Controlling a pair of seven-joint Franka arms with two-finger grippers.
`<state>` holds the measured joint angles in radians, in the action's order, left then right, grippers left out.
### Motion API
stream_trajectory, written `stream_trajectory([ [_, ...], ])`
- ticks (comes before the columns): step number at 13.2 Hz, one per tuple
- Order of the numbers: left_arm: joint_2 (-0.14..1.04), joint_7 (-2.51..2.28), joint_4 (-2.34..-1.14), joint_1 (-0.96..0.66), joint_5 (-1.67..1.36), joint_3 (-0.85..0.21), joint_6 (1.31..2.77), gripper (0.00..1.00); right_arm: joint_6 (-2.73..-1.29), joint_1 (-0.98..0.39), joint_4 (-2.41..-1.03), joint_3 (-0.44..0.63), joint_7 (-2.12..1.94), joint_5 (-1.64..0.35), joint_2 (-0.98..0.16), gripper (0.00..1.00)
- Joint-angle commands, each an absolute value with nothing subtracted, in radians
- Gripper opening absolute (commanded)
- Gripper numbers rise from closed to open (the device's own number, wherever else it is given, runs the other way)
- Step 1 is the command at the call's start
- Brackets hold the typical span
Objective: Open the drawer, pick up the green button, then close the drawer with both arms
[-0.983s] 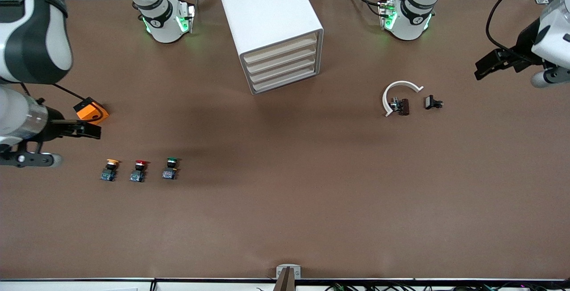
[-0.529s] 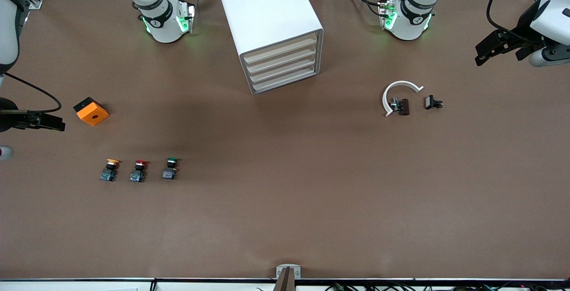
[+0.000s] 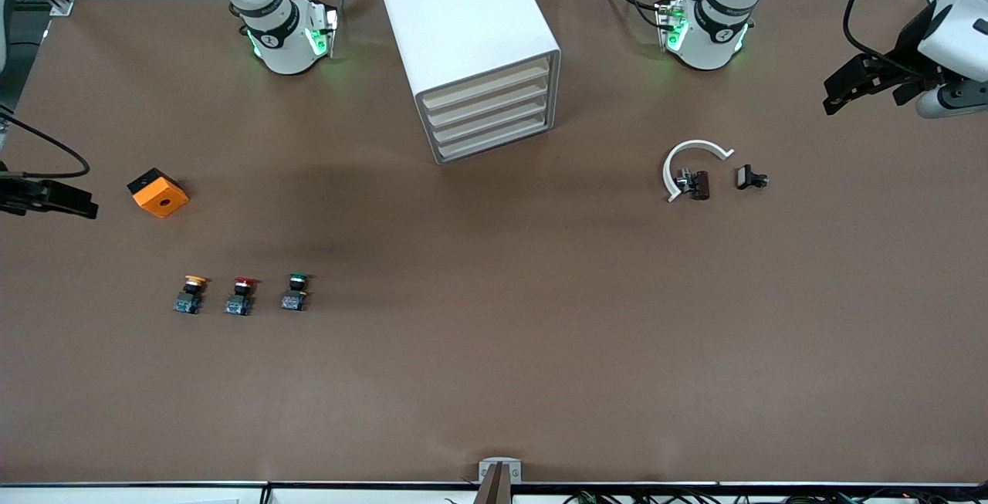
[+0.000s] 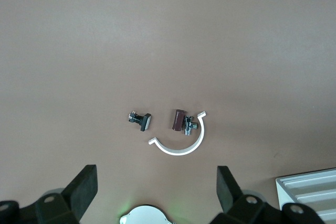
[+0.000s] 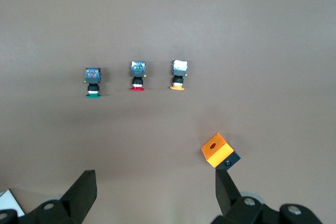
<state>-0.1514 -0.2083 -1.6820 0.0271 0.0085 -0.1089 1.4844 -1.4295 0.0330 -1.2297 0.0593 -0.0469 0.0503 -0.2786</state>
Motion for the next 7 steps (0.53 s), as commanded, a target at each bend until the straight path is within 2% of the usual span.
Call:
stream_trajectory([
  [1,-0.172,-0.186,-1.693,0.035,0.002,-0.103,1.477,1.0,-1.375,0.043,-1.235,0.04,-0.019,0.022,-0.217,1.0],
  [4,-0.172,-0.186,-1.697,0.035,0.002,-0.103,1.477,1.0,-1.358,0.046,-1.348,0.043,-0.012,-0.012,-0.116,1.0],
  [7,-0.167,-0.186,-1.695,0.034,0.002,-0.104,1.488,1.0,-1.463,0.044,-1.627,0.043,-0.012,-0.011,0.073,1.0],
])
